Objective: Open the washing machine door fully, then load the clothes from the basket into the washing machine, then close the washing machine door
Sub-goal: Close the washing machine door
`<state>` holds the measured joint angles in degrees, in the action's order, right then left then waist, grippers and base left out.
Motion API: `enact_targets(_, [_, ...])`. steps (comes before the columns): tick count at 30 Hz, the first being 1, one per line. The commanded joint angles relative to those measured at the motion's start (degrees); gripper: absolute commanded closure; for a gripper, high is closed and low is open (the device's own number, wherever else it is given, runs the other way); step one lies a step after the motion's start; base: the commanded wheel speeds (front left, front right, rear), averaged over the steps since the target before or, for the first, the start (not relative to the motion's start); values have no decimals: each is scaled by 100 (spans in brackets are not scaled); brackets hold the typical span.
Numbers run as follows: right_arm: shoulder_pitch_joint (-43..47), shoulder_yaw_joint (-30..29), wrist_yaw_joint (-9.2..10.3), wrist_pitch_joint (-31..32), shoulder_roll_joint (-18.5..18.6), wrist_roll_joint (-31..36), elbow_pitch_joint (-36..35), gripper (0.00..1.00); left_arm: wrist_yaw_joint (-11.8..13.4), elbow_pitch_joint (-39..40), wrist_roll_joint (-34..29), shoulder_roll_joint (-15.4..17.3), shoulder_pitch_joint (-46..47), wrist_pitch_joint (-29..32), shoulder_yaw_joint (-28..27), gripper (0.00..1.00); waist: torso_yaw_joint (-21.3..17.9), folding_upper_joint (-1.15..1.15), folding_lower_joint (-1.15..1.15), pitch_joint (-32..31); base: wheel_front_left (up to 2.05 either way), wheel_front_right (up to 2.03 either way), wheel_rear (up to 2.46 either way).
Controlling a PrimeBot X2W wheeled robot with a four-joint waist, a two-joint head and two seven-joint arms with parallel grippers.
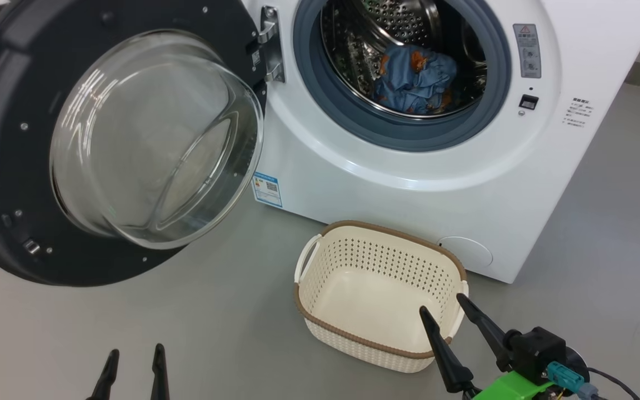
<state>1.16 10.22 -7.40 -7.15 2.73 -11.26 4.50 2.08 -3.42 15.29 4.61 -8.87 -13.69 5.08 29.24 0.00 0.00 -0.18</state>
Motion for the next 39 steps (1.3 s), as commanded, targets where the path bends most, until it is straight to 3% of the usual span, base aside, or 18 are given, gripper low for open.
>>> enact_targets(1, [-269,152,-9,-14,15,-73,-124,0,55,180,4,67,114,-52,-207,0,27,0,0,32,0,0,0])
enact_targets(39, [-207,128,-9,-107,15,-135,-13,0,197,203,88,133,127,-43,-100,0,-30,0,0,-70,0,0,0])
